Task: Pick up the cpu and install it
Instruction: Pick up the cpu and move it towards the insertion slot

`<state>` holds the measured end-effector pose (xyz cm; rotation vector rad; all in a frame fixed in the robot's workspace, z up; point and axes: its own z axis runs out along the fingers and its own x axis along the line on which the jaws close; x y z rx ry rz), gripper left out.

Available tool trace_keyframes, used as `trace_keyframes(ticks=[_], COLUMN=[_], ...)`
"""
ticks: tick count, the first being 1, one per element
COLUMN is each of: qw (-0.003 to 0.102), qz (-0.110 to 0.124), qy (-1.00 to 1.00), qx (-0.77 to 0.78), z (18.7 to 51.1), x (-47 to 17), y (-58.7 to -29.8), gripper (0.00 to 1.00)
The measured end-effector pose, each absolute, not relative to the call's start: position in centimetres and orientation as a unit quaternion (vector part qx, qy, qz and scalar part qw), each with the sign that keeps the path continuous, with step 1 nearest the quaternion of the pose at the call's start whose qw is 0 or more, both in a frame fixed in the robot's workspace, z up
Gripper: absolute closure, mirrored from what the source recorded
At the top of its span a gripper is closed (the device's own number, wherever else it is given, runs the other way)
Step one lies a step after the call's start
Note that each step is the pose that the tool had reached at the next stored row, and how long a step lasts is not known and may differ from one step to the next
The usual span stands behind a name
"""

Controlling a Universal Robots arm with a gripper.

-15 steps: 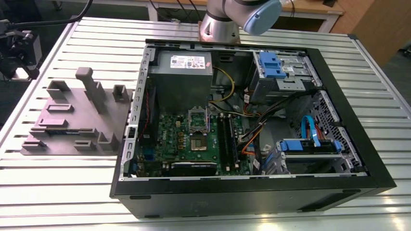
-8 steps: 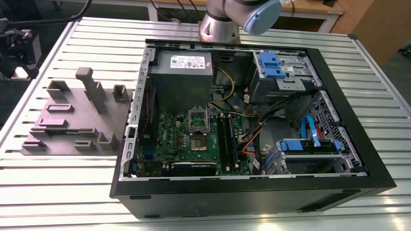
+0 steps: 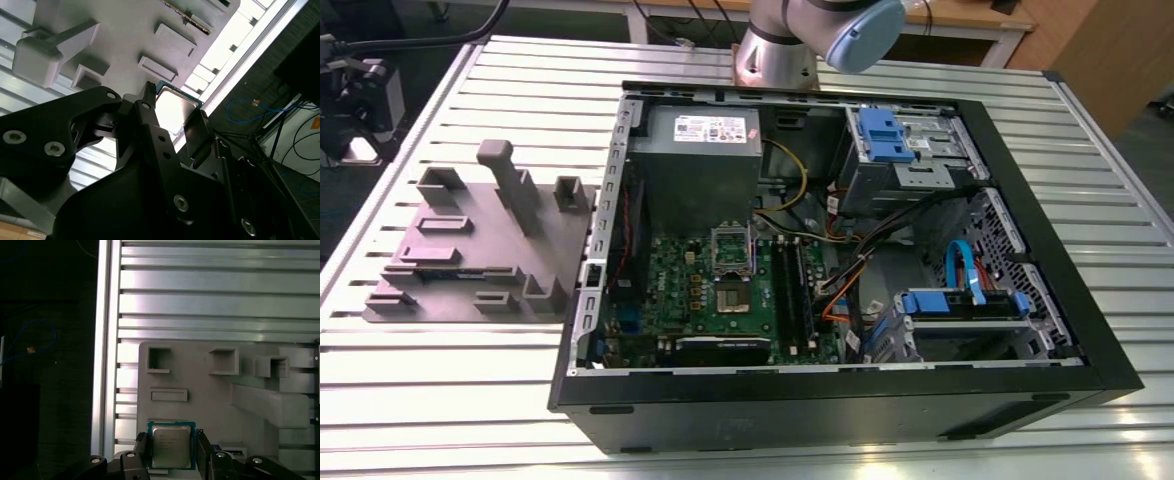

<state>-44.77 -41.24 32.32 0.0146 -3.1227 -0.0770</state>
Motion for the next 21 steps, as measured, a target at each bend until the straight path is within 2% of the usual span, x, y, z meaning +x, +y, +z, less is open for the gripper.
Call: trace_keyframes(ticks=[21], qw=[0.009], qz=[-0.025], qy=[-1.0], qx=[0.005], z=[33.14], x=[-44.77], y=[-41.25], gripper=[0.53])
